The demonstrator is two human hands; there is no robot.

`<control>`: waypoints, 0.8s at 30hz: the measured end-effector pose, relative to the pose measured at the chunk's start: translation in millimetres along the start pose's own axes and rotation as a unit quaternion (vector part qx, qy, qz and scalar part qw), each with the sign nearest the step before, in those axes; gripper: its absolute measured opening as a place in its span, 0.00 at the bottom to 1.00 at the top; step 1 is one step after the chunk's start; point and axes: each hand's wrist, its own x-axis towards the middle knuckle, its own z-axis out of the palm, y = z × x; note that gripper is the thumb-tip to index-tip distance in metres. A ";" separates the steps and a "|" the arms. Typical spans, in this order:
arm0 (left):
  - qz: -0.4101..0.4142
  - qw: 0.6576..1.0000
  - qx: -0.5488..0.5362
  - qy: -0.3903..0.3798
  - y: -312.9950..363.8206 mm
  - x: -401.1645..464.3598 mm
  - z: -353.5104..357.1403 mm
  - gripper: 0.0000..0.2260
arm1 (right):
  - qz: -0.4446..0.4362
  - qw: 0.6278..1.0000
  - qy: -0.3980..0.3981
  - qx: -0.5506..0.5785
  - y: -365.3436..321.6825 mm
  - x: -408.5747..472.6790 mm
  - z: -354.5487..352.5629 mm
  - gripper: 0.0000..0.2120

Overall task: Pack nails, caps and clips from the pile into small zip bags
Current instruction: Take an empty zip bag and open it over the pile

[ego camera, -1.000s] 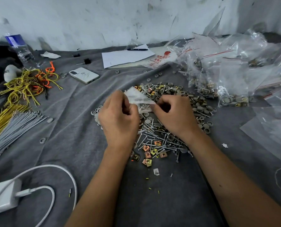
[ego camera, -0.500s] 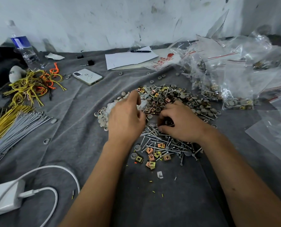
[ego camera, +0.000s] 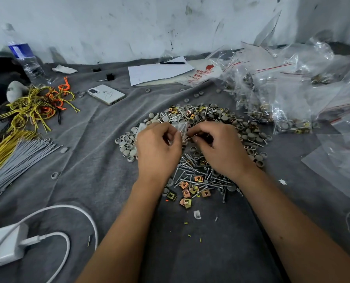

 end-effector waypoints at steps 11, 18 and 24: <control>-0.043 0.998 -0.049 -0.025 0.7 -2.7 7.8 0.08 | 0.015 0.994 0.103 0.024 3.8 0.8 -1.5 0.06; -0.007 0.998 -0.055 0.018 2.4 -3.9 8.9 0.06 | 0.003 0.998 0.059 -0.024 4.8 1.3 0.5 0.06; 0.013 0.994 -0.099 0.046 4.9 -4.4 8.9 0.04 | 0.021 0.998 0.028 -0.059 4.7 0.1 0.5 0.07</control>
